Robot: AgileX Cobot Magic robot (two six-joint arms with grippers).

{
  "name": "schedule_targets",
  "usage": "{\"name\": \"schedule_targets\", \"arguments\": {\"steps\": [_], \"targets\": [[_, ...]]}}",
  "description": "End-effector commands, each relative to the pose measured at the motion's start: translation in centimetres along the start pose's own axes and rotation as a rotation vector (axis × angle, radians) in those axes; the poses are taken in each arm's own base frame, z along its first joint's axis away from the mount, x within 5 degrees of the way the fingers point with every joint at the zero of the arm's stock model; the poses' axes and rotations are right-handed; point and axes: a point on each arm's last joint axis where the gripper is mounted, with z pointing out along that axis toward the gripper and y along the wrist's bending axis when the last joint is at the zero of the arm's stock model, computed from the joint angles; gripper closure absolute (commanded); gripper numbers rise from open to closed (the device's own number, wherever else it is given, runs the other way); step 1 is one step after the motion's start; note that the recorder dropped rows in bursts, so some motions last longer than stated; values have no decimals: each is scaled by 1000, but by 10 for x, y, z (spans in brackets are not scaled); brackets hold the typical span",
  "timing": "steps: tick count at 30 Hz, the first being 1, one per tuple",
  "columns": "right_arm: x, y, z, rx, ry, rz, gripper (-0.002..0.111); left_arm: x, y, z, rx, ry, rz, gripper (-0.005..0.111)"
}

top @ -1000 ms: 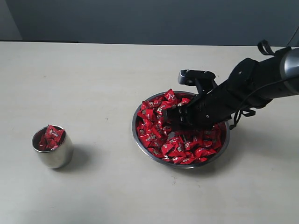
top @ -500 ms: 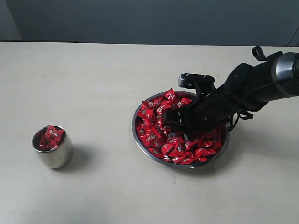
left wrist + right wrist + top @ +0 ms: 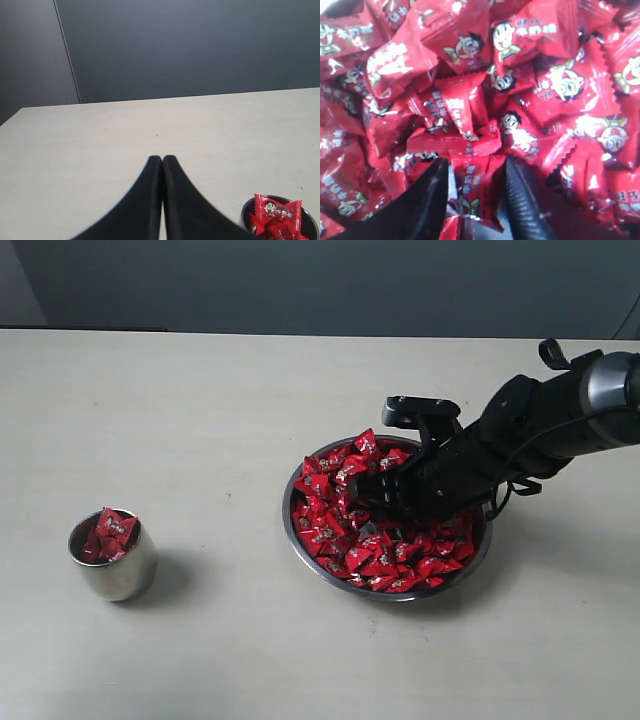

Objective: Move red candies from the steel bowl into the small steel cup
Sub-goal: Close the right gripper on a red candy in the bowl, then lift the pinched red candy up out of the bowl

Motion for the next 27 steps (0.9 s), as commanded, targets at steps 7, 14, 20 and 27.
{"name": "schedule_targets", "arguments": {"steps": [7, 14, 20, 27], "targets": [[7, 0, 4, -17, 59, -13, 70, 1, 0, 0, -1, -5, 0, 106], [8, 1, 4, -21, 68, -17, 92, 1, 0, 0, -1, -5, 0, 106], [8, 0, 4, -16, 72, -37, 109, 1, 0, 0, -1, -5, 0, 106], [7, 1, 2, -16, 62, -38, 109, 1, 0, 0, -1, -5, 0, 106]]}}
